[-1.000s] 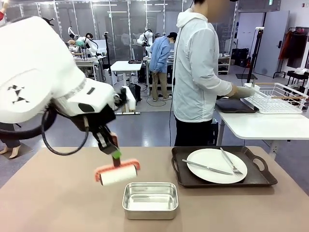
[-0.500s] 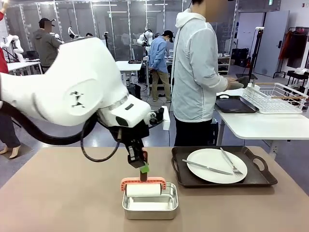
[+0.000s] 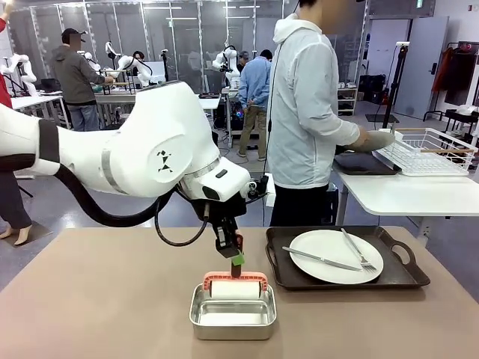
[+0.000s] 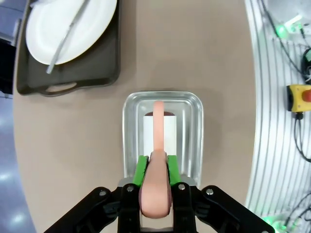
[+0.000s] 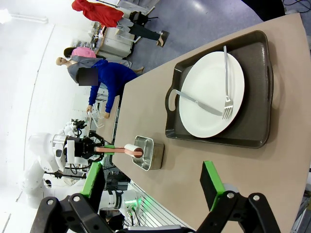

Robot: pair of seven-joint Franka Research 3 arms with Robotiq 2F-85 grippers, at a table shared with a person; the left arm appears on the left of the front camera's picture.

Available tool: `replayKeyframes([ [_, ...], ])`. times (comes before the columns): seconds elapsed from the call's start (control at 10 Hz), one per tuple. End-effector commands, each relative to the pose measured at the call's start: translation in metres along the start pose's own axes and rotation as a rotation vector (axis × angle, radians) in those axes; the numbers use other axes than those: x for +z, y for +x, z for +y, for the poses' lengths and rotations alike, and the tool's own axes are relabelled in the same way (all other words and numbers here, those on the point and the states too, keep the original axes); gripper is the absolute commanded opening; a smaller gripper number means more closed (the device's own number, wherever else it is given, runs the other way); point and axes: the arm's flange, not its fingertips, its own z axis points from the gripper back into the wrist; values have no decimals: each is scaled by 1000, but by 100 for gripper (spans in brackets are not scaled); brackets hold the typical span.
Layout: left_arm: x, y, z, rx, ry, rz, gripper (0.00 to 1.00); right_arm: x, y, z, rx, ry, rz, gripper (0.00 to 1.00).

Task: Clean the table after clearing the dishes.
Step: Place the Lint Roller back on top of the Airtight Container.

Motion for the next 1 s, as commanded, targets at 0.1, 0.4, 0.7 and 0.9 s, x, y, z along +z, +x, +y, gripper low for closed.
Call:
replayKeyframes([
  [0.1,-17,-9,29,19,-11,-42,21,2,-1,3,5,5,0,100],
  [0.4,-39,-18,41,10,-47,-61,21,2,-1,3,5,5,0,100],
  [0.7,-56,-23,54,21,-70,-38,21,2,-1,3,5,5,0,100],
  [0.9,-67,-30,68,31,-86,-30,21,2,-1,3,5,5,0,100],
])
